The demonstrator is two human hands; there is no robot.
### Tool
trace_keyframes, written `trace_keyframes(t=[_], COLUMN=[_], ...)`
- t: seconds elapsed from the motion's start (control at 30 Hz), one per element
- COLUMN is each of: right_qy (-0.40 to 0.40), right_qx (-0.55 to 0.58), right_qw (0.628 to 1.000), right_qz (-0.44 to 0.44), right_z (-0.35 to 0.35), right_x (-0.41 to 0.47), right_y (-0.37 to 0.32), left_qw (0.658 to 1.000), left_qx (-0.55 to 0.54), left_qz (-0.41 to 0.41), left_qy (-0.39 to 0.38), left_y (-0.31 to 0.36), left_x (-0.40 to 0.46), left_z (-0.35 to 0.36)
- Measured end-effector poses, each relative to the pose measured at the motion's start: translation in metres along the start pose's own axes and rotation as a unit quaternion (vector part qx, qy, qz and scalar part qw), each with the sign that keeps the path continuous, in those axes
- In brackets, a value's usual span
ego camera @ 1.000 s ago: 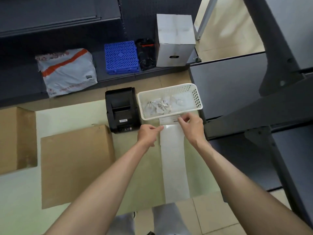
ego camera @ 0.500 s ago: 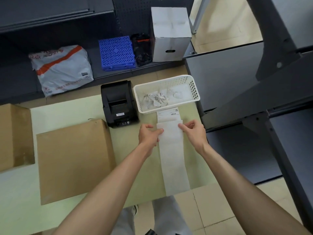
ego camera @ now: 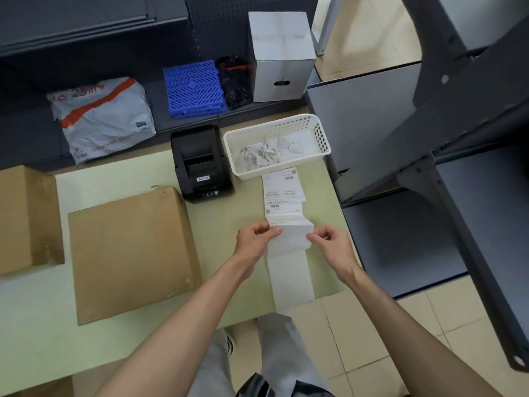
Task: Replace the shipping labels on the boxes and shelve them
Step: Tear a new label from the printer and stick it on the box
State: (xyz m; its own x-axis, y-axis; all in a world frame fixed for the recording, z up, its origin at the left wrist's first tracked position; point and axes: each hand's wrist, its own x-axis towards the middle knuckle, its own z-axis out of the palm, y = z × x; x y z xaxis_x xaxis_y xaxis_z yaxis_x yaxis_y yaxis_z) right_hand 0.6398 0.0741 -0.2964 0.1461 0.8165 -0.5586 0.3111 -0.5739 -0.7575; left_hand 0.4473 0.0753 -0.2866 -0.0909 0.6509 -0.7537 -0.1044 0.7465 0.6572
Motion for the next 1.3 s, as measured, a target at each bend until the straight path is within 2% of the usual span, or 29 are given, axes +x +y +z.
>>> trace_keyframes(t=[0.17, 0.27, 0.33, 0.4, 0.5, 0.6, 0.93, 1.3], right_qy=[0.013, 0.040, 0.066, 0.061, -0.003, -0.047, -0.119, -0.118], right_qx=[-0.033, -0.101, -0.164, -0.225, -0.322, -0.383, -0.444, -0.482], right_qw=[0.999, 0.994, 0.983, 0.962, 0.911, 0.870, 0.823, 0.792], right_qz=[0.010, -0.001, -0.049, -0.143, -0.257, -0.306, -0.332, -0.356], right_z=[-0.003, -0.005, -0.006, -0.002, 0.010, 0.021, 0.025, 0.026], right_x=[-0.017, -0.025, -0.028, -0.028, -0.025, -0.021, -0.009, -0.008], right_y=[0.006, 0.009, 0.007, 0.002, -0.005, -0.010, -0.022, -0.018], left_qw=[1.000, 1.000, 0.999, 0.999, 0.998, 0.996, 0.993, 0.993], left_qx=[0.002, 0.017, 0.034, 0.041, 0.037, 0.052, 0.072, 0.086], left_qz=[0.002, 0.005, 0.011, 0.018, 0.030, 0.035, 0.034, 0.043], left_qy=[-0.004, -0.010, -0.013, -0.021, -0.034, -0.057, -0.090, -0.072], left_y=[-0.016, -0.026, -0.031, -0.034, -0.036, -0.038, -0.041, -0.045], left_x=[-0.009, -0.012, -0.013, -0.015, -0.017, -0.018, -0.017, -0.016], left_z=[-0.003, -0.005, -0.006, -0.005, -0.003, -0.003, -0.003, -0.004])
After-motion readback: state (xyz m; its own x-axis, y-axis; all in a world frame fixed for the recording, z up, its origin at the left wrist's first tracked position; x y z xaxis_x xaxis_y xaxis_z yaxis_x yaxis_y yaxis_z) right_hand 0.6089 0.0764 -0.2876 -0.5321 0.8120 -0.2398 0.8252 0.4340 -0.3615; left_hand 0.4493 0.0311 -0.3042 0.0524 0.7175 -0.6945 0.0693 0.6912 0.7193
